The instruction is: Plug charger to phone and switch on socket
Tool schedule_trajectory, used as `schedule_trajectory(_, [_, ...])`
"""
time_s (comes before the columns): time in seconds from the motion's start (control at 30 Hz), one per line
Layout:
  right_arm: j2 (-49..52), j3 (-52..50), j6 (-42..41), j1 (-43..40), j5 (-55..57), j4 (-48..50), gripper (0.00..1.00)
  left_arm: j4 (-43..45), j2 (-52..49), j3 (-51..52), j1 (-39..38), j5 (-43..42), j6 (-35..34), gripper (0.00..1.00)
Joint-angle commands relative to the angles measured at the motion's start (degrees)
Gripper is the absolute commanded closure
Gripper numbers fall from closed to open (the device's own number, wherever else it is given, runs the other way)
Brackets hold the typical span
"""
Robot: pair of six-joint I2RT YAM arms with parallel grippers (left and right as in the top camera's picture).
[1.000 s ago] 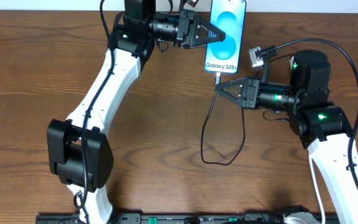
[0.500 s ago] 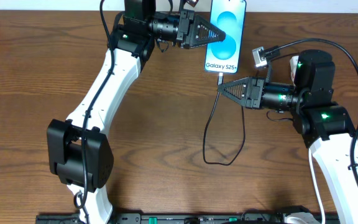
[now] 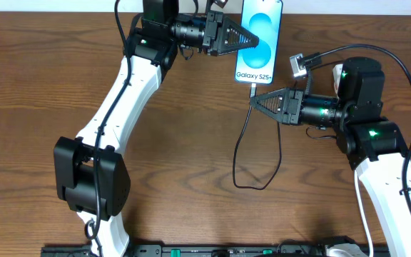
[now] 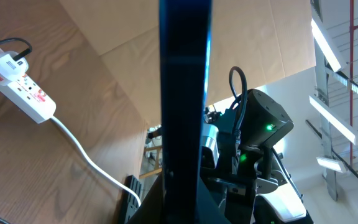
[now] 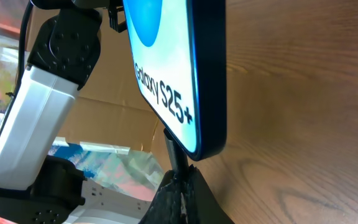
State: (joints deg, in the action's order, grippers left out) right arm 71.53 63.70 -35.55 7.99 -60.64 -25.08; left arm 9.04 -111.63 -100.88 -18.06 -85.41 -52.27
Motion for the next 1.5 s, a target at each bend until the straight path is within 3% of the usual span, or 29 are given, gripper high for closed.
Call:
schedule_trajectory(0.0, [0.1,0.9,0.4,-0.4,0.1,0.0,0.99,0.5,1.8,-0.6,0.0,-1.6,0.7,0.93])
schedule_trajectory(1.47, [0.1,0.9,-1.7,-0.4,0.3,1.1,0.99,0.5,1.8,-0.6,-0.1,-1.6,-0.3,0.93])
